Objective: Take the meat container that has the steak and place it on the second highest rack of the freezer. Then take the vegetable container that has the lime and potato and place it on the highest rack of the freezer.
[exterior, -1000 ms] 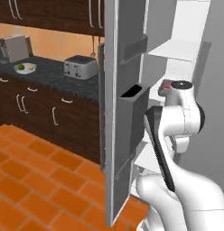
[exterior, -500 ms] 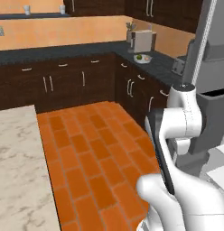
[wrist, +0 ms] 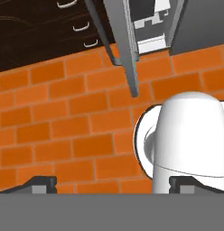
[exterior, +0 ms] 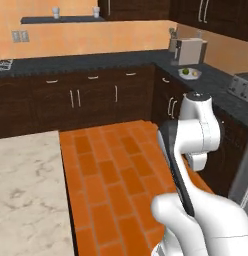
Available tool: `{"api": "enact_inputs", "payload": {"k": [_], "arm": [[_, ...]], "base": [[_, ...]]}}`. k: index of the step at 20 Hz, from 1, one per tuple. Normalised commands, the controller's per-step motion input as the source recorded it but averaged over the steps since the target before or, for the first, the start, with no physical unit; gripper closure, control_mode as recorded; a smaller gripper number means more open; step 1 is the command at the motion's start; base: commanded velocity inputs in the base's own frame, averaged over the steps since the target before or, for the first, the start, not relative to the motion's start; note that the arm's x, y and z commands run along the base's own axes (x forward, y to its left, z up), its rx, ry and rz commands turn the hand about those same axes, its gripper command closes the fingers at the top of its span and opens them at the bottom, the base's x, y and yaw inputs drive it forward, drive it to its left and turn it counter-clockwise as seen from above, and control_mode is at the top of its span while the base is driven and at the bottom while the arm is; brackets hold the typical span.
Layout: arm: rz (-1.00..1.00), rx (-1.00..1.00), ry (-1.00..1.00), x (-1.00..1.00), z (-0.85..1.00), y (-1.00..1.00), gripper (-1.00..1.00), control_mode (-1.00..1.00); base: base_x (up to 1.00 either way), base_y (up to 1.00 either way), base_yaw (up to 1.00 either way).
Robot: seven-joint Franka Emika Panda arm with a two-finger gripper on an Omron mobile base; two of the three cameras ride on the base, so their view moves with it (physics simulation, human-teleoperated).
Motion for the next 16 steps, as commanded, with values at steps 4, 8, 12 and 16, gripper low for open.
{"api": "enact_inputs", "payload": {"k": [4,8,12,16], "arm": [[0.00,0.00,0.00,0.00,0.00,0.00,-1.00,1.00],[0.00,0.00,0.00,0.00,0.00,0.00,-1.00,1.00],[0.00,0.00,0.00,0.00,0.00,0.00,-1.00,1.00],[0.00,0.00,0.00,0.00,0.00,0.00,-1.00,1.00]], "base": [[1.00,0.22,0.00],[1.00,0.11,0.00],[1.00,0.00,0.00],[1.00,0.00,0.00]]}}
